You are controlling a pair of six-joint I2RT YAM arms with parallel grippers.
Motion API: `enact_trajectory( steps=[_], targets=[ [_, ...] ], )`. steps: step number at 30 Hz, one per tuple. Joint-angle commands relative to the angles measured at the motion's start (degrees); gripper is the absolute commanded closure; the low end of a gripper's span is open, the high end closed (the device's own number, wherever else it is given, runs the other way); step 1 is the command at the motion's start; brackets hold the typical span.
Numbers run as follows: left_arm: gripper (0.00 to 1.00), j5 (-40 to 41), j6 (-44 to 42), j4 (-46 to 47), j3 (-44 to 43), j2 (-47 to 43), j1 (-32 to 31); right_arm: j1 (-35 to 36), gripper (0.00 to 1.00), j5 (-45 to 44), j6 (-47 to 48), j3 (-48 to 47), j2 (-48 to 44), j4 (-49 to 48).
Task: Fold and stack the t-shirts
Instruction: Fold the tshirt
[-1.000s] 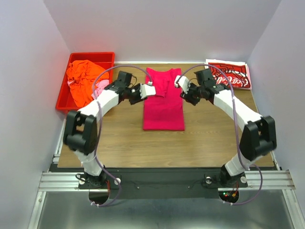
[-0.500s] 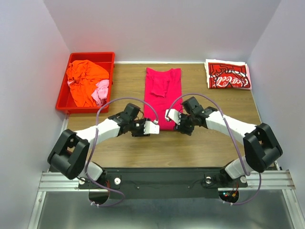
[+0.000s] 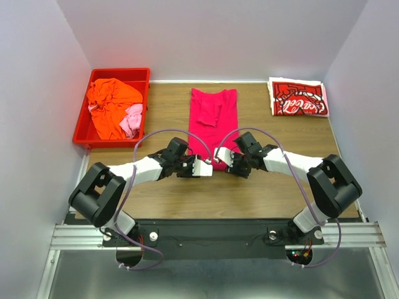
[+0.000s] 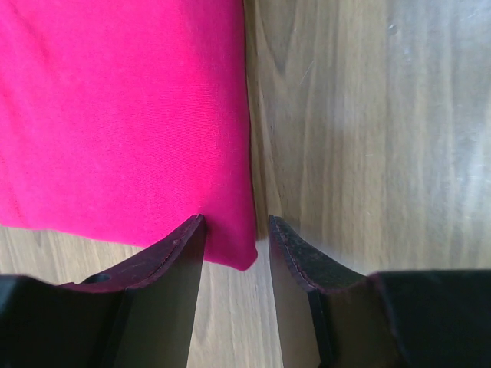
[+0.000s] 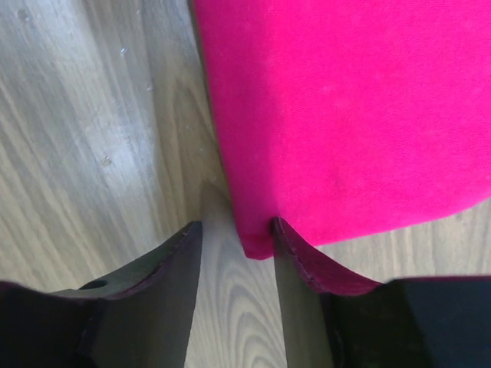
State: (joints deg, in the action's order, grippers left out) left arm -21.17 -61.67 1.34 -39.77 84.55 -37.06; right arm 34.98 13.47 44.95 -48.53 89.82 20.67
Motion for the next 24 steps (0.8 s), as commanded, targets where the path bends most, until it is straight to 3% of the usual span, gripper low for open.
enact_trajectory(
  steps=[1,4,5,7,8,11,17,24],
  targets=[
    [0.53,1.57,-0.56,3.4,-0.48,1.93,-0.38,0.53,0.55,-3.01,0.67,2.04,0.97,-5.72],
    [0.61,2.45,-0.47,3.58,-1.1,3.86,-0.3,0.53,0.59,-5.29,0.23,2.48,1.58,-7.65],
    [0.71,2.71,-0.38,3.58,-1.19,4.3,-0.38,0.53,0.65,-6.69,-0.03,2.57,1.93,-8.62],
    [0.8,2.71,-0.56,3.58,-0.93,4.31,-0.3,0.53,0.73,-7.67,-0.3,2.48,2.2,-8.98],
    [0.88,2.28,-0.64,3.49,-0.75,3.96,-0.38,0.53,0.84,-8.28,-0.74,2.48,2.2,-9.15],
    [0.98,1.48,-0.56,2.61,-1.01,2.46,-0.38,0.53,0.99,-9.25,-1.35,2.57,1.15,-8.98],
    [1.0,-0.18,-0.3,-4.15,-3.38,-2.72,-0.38,0.53,0.99,-9.26,-2.85,0.99,-5.7,-4.86],
    [1.0,-4.14,0.59,-15.64,-7.69,-8.69,-0.47,0.61,0.99,-3.9,-2.06,-5.51,-11.41,11.56]
  ],
)
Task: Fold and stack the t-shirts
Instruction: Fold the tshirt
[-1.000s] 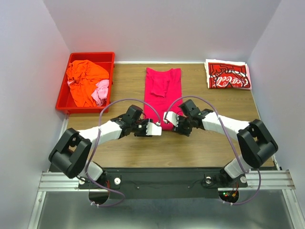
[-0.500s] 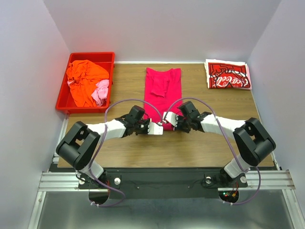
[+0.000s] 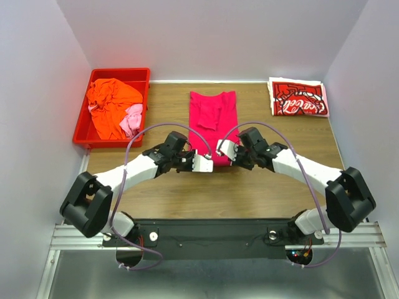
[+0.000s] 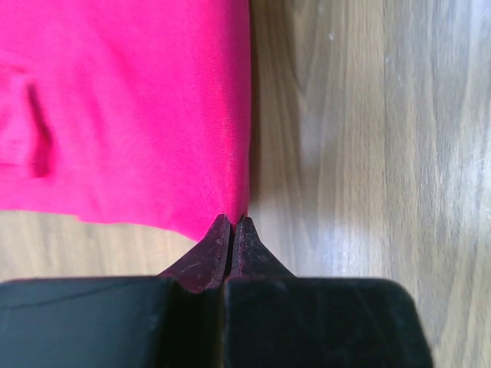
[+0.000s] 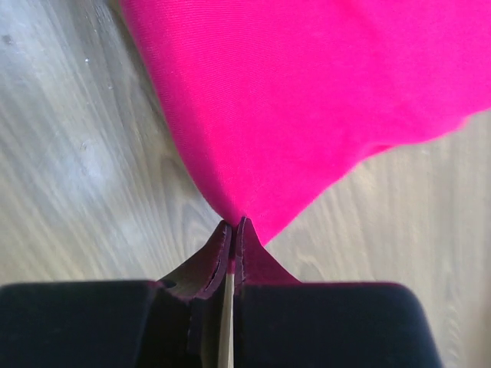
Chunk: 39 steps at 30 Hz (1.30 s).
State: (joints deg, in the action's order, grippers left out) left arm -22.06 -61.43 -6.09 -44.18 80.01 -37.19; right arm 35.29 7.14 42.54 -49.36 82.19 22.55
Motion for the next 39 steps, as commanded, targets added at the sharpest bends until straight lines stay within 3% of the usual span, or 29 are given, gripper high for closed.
enact_trajectory(
  steps=[1,10,17,23,26,31,37,39],
  targets=[
    [1.0,-3.51,0.43,-9.54,-3.71,-4.77,-0.51,0.31,1.0,2.79,0.69,-5.3,-4.4,11.1],
    [1.0,-6.67,1.13,-25.28,-7.58,-14.78,-3.84,3.98,0.99,7.19,3.25,-12.24,-13.53,32.18],
    [1.0,-8.25,5.25,-30.37,-5.12,-23.05,-10.61,11.64,0.99,8.76,-1.93,-12.34,-19.26,39.93],
    [1.0,-12.57,9.48,-36.01,-5.74,-26.22,-18.44,13.84,0.99,9.03,-2.73,-10.22,-21.81,40.64],
    [1.0,-10.81,9.66,-35.22,-5.12,-26.57,-18.36,13.84,1.0,9.13,-2.99,-12.07,-21.2,41.26],
    [1.0,-10.28,9.84,-33.9,-7.05,-25.52,-17.22,13.84,0.99,0.09,-0.54,-13.39,-19.18,38.28],
    [1.0,-10.98,4.49,-35.04,-11.8,-21.31,-11.68,12.71,0.99,-0.55,3.59,-17.69,-14.52,37.05],
    [1.0,-11.94,0.89,-36.01,-13.9,-17.89,-7.74,8.94,1.0,1.72,7.45,-19.27,-11.89,36.69]
  ],
)
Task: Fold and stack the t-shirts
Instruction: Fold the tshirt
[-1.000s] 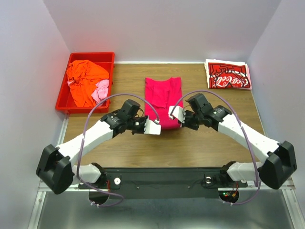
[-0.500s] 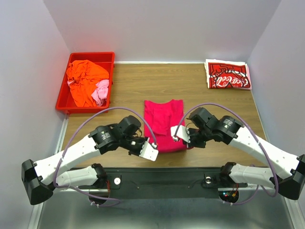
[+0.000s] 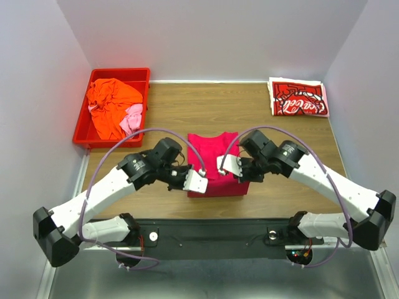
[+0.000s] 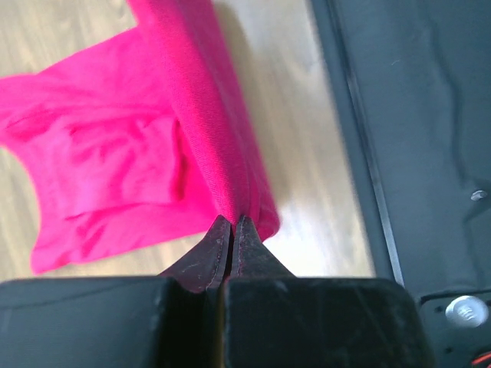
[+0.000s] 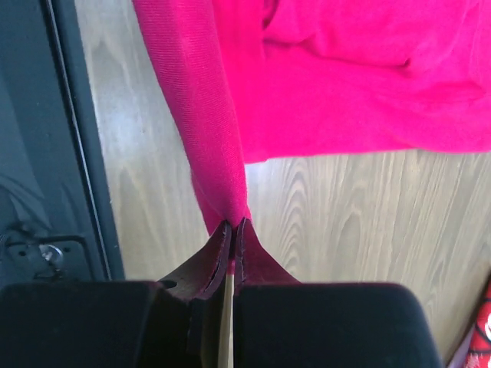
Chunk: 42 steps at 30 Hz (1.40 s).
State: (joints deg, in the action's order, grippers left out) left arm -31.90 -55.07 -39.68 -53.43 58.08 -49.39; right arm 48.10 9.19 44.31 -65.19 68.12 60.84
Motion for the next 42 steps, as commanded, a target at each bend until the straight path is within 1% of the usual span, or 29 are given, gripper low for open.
enact_trajectory(
  steps=[1,2,3,4,6,7,9,10,12,13,14,15,16,17,19,20,21,24,27,28,30,32,33,35,36,37,38,39,42],
  targets=[
    [1.0,-2.81,-6.79,-2.94,-5.54,5.45,6.39,-7.63,0.99,0.73,7.09,-4.32,3.41,-1.69],
    [1.0,-3.34,-8.11,-3.21,-6.5,6.85,7.89,-9.58,0.99,1.7,8.41,-5.2,4.73,-1.69],
    [1.0,-3.87,-9.69,-3.64,-8.77,9.74,10.69,-11.25,0.99,3.19,11.2,-7.21,7.79,-1.69],
    [1.0,-3.96,-10.84,-3.74,-9.84,11.16,11.84,-14.49,1.0,3.81,12.71,-8.36,9.56,-1.6],
    [1.0,-3.87,-12.95,-3.56,-12.91,13.97,14.04,-17.23,0.99,5.22,16.57,-10.91,13.34,-1.86],
    [1.0,-4.05,-15.13,-3.39,-13.89,16.77,16.23,-18.29,1.0,6.35,17.64,-13.54,17.01,-2.13],
    [1.0,-4.57,-17.25,-3.12,-16.78,21.77,18.53,-20.93,0.99,8.11,20.45,-16.54,23.25,-2.48],
    [1.0,-4.84,-18.74,-2.95,-17.67,23.63,20.89,-22.16,0.99,8.56,21.16,-19.6,25.64,-2.91],
    [1.0,-5.62,-19.46,-2.51,-21.26,27.68,23.1,-23.39,0.99,9.7,22.74,-22.77,29.86,-3.62],
    [1.0,-6.41,-19.55,-2.42,-22.58,32.13,24.32,-24.01,0.99,10.49,23.09,-24.53,32.49,-3.71],
    [1.0,-6.86,-19.64,-2.59,-24.16,34.44,26.34,-25.15,0.99,10.84,23.62,-27.68,36.95,-3.8],
    [1.0,-7.9,-19.29,-2.59,-27.31,39.08,27.49,-25.77,0.99,11.63,24.32,-29.71,39.78,-3.97],
    [1.0,-8.52,-19.03,-2.77,-28.82,41.38,28.46,-26.29,0.99,11.9,24.5,-31.47,42.25,-4.32],
    [1.0,-8.7,-18.41,-2.6,-31.79,43.58,29.77,-27.26,1.0,12.08,24.59,-35.49,47.41,-4.76],
    [0.99,-8.53,-17.27,-2.16,-34.19,49.72,30.4,-28.05,0.99,13.04,23.63,-39.12,51.74,-4.85],
    [0.99,-8.27,-16.66,-0.59,-35.94,51.41,30.49,-28.58,0.99,13.22,23.28,-40.79,55.59,-4.94],
    [0.97,-7.83,-14.74,0.38,-36.83,54.12,30.49,-28.76,0.99,13.48,23.27,-42.46,57.02,-5.11],
    [0.96,-7.48,-12.79,2.23,-39.98,58.18,30.49,-28.94,0.99,13.48,22.49,-43.27,60.2,-6.43],
    [0.93,-6.51,-9.98,1.1,-44.02,64.41,30.31,-28.94,0.99,13.92,21.43,-41.61,61.78,-8.62],
    [0.93,-5.99,-8.23,1.1,-44.48,65.22,30.14,-28.94,0.99,13.75,21.17,-40.29,62.05,-9.33],
    [0.93,-5.8,-8.21,-0.39,-44.4,65.84,30.05,-28.85,1.0,13.84,20.38,-38.71,62.05,-10.99],
    [0.94,-6.51,-8.82,-0.75,-42.3,63.83,29.61,-28.41,0.99,14.36,19.67,-36.34,61.18,-11.53],
    [0.95,-6.94,-9.26,-0.57,-38.46,62.6,29.0,-28.06,0.99,14.36,18.8,-35.46,60.65,-11.97],
    [0.97,-6.95,-9.97,0.3,-33.34,57.34,28.21,-26.57,0.99,15.06,17.83,-32.82,57.32,-12.41],
    [0.97,-7.03,-10.14,0.65,-30.8,55.49,27.33,-25.95,0.99,15.41,17.3,-29.16,55.48,-12.93],
    [0.98,-7.56,-10.15,1.35,-26.16,51.82,27.15,-24.56,0.99,16.29,16.17,-27.2,52.32,-13.03],
    [0.98,-8.0,-10.15,1.45,-24.2,50.04,26.89,-23.76,0.99,16.56,15.72,-25.1,50.29,-13.2],
    [0.99,-8.87,-9.28,1.88,-20.78,47.06,26.8,-23.05,0.99,16.91,14.58,-20.2,48.36,-13.46],
    [0.99,-9.67,-8.48,2.06,-16.2,43.88,26.8,-21.38,0.99,18.93,11.08,-14.37,41.95,-13.64]
  ],
)
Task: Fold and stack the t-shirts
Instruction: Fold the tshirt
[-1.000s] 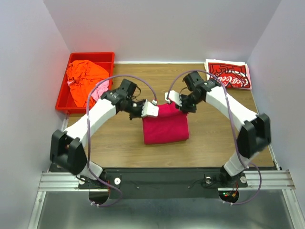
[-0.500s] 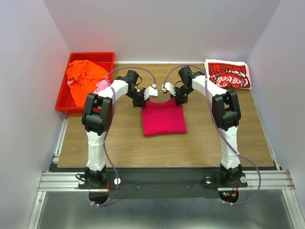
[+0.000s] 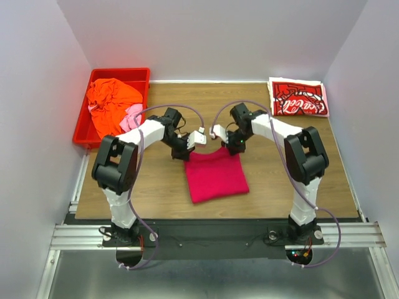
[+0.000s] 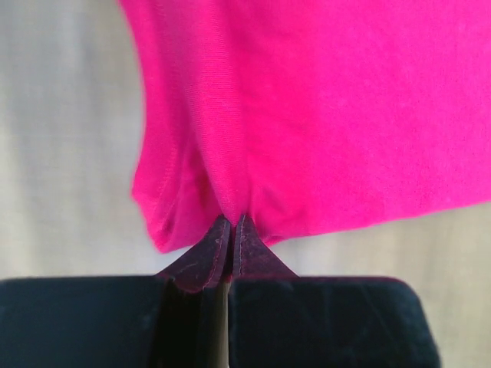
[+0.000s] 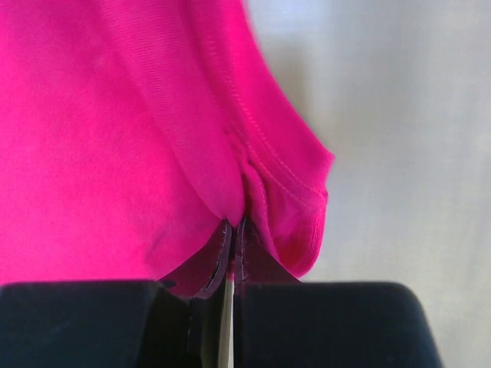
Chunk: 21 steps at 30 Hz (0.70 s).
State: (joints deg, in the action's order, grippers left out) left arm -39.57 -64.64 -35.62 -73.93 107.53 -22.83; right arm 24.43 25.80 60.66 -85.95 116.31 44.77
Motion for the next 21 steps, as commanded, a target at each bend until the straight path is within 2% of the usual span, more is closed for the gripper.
enact_trajectory(
  steps=[1,3,6,7,9,12,15,21],
  targets=[
    [0.98,-2.0,1.79,-1.57,5.28,-7.4,0.33,2.38,0.99,3.02,-6.42,9.11,-7.66,2.51],
    [0.97,-2.0,2.15,-0.69,7.91,-9.17,0.33,2.47,0.99,3.29,-8.62,11.15,-9.69,2.6],
    [0.79,-2.0,2.76,0.63,9.33,-11.11,-0.02,2.12,0.71,2.15,-12.84,12.39,-12.16,2.69],
    [0.72,-2.0,3.03,0.9,9.42,-11.54,-0.11,1.68,0.55,2.84,-15.11,11.95,-12.51,2.6],
    [0.67,-1.91,3.56,0.9,8.81,-12.25,-0.11,-0.6,0.49,4.42,-17.93,8.71,-12.34,2.77],
    [0.58,-1.91,4.08,1.6,6.88,-14.18,-0.37,-4.11,0.51,10.47,-25.39,2.73,-9.19,3.21],
    [0.53,-2.18,4.7,2.48,4.42,-14.27,-2.39,-4.3,0.55,13.56,-29.09,-0.88,-6.29,3.65],
    [0.52,-1.91,7.24,5.37,0.73,-8.84,-8.27,-4.3,0.57,20.42,-36.31,-6.76,3.38,3.57]
  ],
)
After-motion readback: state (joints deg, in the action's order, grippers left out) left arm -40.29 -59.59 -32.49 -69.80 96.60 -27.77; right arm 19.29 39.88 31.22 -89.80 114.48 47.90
